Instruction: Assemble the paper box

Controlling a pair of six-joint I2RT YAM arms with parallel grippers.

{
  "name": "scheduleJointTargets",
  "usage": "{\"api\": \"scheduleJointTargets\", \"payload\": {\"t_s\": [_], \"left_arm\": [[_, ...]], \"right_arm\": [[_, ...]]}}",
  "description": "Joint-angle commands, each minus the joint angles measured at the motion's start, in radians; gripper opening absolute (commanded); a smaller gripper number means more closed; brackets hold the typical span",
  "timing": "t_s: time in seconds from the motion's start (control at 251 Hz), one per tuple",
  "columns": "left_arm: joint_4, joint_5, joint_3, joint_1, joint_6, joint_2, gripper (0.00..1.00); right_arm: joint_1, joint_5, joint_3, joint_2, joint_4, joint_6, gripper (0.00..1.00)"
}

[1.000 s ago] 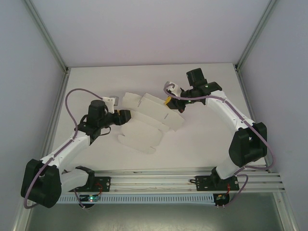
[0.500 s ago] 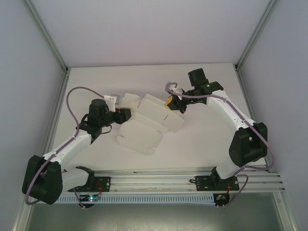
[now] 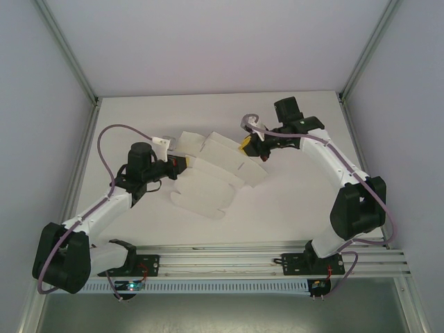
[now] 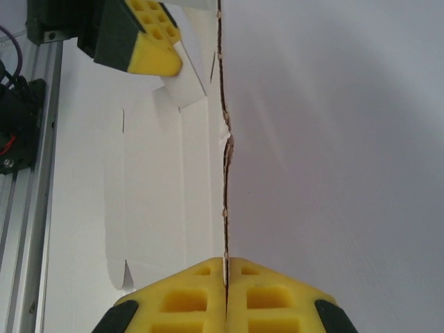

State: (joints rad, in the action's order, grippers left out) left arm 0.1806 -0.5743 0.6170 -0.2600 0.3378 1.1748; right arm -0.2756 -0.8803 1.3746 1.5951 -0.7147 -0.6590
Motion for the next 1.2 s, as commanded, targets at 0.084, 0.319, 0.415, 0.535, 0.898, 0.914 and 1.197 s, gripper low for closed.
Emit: {"api": "scheduleJointTargets", "payload": {"t_s": [0.084, 0.319, 0.415, 0.535, 0.898, 0.914, 1.197], "left_arm": [[0.084, -0.011, -0.05, 0.002, 0.025, -0.009, 0.0], [-0.196, 0.387, 0.122, -0.245, -0.157, 0.037, 0.0], [-0.244, 0.571, 0.179, -0.337, -0.161, 0.075, 0.0], [-0.226, 0.775, 0.225, -0.458, -0.18, 0.154, 0.0], [-0.207, 1.005, 0.46, -0.706, -0.13, 0.438, 0.0], [-0.202, 1.011, 0.466, -0.71, -0.126, 0.448, 0.0], [-0.267, 1.137, 0.568, -0.716, 0.013, 0.565, 0.0]], "right_arm": [[0.051, -0.114, 0.046, 0.04, 0.084, 0.174, 0.0], [-0.013, -0.008, 0.067, 0.042, 0.016, 0.088, 0.0], [-0.039, 0.03, 0.073, 0.037, 0.012, 0.093, 0.0], [-0.076, 0.087, 0.074, 0.027, 0.014, 0.101, 0.0], [-0.164, 0.257, 0.066, 0.011, -0.004, 0.026, 0.0], [-0.164, 0.261, 0.063, 0.011, -0.004, 0.024, 0.0], [-0.167, 0.291, 0.038, -0.004, -0.024, -0.055, 0.0]]}}
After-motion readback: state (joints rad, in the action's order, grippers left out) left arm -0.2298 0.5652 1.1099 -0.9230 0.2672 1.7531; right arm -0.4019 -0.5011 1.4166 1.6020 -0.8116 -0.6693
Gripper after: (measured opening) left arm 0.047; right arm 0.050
